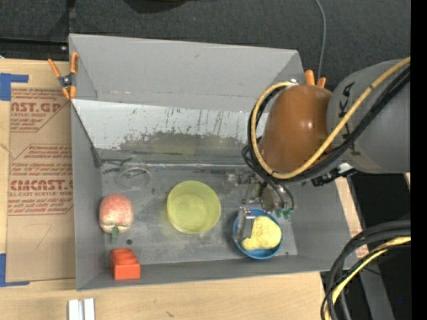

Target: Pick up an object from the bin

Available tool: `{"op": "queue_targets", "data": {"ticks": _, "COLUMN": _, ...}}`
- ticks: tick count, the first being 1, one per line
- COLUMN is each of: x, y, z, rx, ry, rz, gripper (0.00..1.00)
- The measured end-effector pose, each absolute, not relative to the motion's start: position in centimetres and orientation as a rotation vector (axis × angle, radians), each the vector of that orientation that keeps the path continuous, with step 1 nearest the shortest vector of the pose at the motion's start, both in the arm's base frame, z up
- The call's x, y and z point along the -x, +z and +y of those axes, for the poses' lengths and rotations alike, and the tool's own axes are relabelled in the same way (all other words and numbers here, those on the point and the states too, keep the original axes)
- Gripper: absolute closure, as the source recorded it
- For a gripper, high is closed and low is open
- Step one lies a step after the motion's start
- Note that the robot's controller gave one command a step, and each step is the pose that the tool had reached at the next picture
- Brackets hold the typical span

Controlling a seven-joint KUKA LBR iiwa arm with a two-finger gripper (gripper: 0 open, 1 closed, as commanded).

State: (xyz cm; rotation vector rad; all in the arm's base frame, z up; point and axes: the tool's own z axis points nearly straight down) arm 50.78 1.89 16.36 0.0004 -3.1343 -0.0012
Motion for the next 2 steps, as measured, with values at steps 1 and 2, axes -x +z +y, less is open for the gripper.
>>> {"op": "queue_targets", "data": {"ticks": 1, "x": -51.0, "y": 16.8, "z": 1.9, "rx": 0.0, "ry": -0.002, "rz": -3.142, "gripper": 0.0}}
{"op": "queue_targets", "data": {"ticks": 2, "x": -51.5, "y": 7.2, "z": -5.8, "rx": -0.421, "ry": -0.003, "rz": -3.108, "gripper": 0.0}}
